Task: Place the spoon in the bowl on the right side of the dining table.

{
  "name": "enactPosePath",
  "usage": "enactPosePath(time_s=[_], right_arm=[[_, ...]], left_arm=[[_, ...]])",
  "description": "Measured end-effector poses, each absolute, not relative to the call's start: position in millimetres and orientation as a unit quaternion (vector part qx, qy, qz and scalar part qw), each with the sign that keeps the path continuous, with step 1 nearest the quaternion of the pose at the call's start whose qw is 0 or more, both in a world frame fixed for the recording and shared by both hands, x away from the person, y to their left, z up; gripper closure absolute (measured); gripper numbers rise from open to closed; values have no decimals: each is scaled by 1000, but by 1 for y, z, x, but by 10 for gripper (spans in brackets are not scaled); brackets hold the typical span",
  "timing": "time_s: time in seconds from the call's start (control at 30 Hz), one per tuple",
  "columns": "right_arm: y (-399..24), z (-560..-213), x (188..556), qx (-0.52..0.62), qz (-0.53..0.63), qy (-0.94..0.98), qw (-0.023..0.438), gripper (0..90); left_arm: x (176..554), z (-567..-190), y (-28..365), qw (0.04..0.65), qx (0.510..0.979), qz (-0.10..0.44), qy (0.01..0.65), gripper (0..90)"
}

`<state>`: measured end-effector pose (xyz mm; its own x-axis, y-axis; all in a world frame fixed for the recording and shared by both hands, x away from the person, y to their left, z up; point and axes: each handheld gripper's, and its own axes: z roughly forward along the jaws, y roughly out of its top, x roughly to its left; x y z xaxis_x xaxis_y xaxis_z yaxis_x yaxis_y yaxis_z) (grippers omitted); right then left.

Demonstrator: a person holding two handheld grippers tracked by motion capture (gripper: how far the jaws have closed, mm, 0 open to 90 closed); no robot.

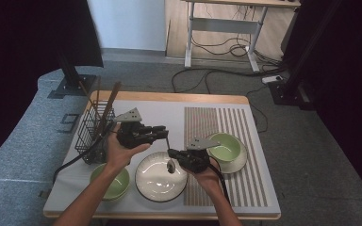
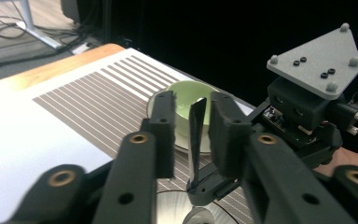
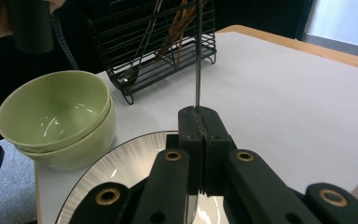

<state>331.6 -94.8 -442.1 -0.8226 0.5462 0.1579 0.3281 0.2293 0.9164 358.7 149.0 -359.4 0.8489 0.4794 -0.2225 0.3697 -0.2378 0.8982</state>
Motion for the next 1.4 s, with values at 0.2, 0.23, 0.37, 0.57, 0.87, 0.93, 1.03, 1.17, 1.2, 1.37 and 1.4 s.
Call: enactPosePath(time_s=[0.2, 0.23, 0.37, 0.57, 0.87, 0.93, 1.03, 1.17, 1.2, 1.37, 1.4], right_arm=[[-98, -443, 333, 290, 549, 777, 107, 894], [-99, -443, 333, 293, 547, 777, 108, 893], [-104, -446, 336, 305, 545, 773, 112, 894], [-109, -447, 338, 314, 546, 768, 117, 894], [-112, -445, 338, 318, 549, 763, 124, 894], [-113, -445, 338, 318, 549, 763, 125, 894], [-116, -444, 338, 322, 550, 760, 127, 894], [-120, -443, 339, 328, 553, 755, 131, 894], [-122, -442, 339, 330, 552, 754, 133, 894], [-128, -440, 339, 334, 556, 748, 139, 894], [-130, -439, 339, 336, 557, 746, 141, 894]], left_arm=[[359, -356, 160, 559, 778, 64, 280, 595], [359, -356, 161, 560, 777, 64, 282, 592], [360, -358, 167, 558, 776, 60, 289, 577], [361, -361, 171, 555, 777, 61, 292, 570], [360, -360, 177, 554, 776, 67, 296, 572], [360, -359, 179, 555, 774, 69, 297, 573], [360, -358, 180, 554, 774, 71, 298, 571], [360, -359, 183, 553, 773, 71, 302, 567], [361, -359, 183, 549, 776, 72, 303, 566], [359, -358, 184, 545, 778, 77, 302, 563], [359, -358, 185, 546, 778, 77, 301, 562]])
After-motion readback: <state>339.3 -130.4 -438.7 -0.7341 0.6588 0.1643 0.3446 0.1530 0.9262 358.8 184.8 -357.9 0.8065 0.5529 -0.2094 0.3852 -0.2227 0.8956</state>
